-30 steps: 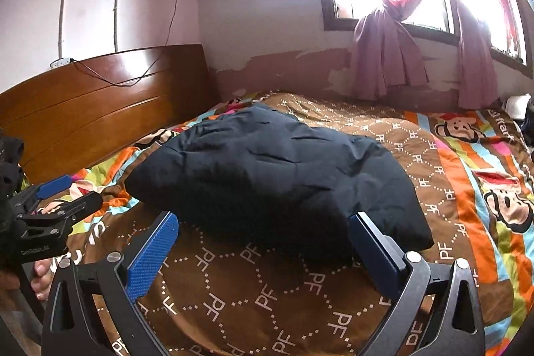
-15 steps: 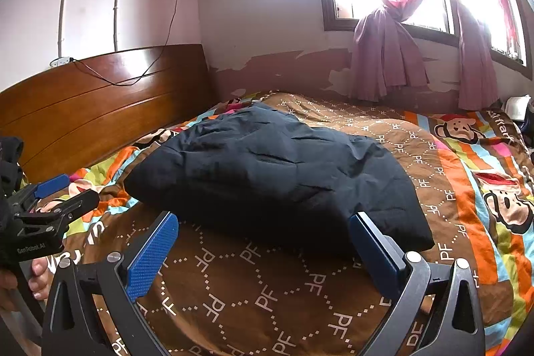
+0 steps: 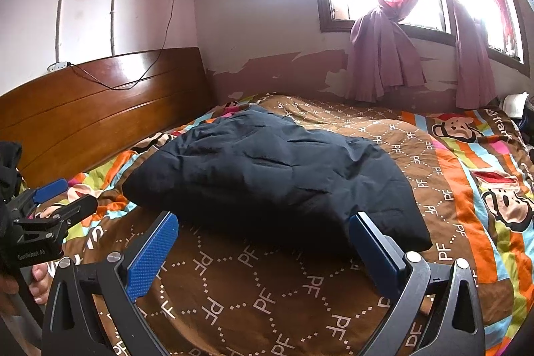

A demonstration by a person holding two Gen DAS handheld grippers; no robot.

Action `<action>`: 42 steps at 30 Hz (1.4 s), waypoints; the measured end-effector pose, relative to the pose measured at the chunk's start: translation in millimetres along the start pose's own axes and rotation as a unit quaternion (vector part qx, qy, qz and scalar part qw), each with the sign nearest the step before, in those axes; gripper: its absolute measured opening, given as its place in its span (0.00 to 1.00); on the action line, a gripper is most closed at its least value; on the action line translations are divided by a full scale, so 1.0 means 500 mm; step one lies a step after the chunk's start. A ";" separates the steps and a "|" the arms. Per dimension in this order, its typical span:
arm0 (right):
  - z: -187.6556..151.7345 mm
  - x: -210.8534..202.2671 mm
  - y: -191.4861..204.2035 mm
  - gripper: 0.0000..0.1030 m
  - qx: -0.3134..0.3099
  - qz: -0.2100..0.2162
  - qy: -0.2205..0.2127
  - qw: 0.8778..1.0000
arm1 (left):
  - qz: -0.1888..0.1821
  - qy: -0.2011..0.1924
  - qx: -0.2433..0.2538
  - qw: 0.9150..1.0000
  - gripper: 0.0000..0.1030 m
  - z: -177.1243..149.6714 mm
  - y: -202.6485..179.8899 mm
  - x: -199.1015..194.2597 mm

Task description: Fold large clothes

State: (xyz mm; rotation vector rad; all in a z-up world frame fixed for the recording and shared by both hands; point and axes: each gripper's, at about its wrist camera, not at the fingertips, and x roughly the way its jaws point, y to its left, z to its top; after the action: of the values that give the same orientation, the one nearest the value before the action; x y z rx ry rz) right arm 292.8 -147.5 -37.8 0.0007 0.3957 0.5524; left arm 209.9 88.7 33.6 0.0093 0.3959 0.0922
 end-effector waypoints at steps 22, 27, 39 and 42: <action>0.003 -0.001 0.003 1.00 0.001 -0.004 -0.003 1.000 | -0.004 0.002 0.005 1.000 0.98 0.001 0.001 0.004; 0.003 -0.001 0.003 1.00 0.001 -0.004 -0.002 1.000 | -0.006 0.003 0.007 1.000 0.98 -0.002 0.001 0.005; 0.003 0.001 0.005 1.00 0.002 -0.003 -0.004 1.000 | -0.010 0.005 0.005 1.000 0.98 -0.004 0.001 0.009; 0.004 0.002 0.007 1.00 0.003 -0.004 -0.004 1.000 | -0.012 0.007 0.006 1.000 0.98 -0.006 0.000 0.010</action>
State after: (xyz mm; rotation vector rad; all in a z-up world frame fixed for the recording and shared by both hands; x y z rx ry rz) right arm 292.4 -143.9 -36.0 0.0070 0.3897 0.5433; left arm 213.4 89.1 28.7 0.0158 0.4105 0.0661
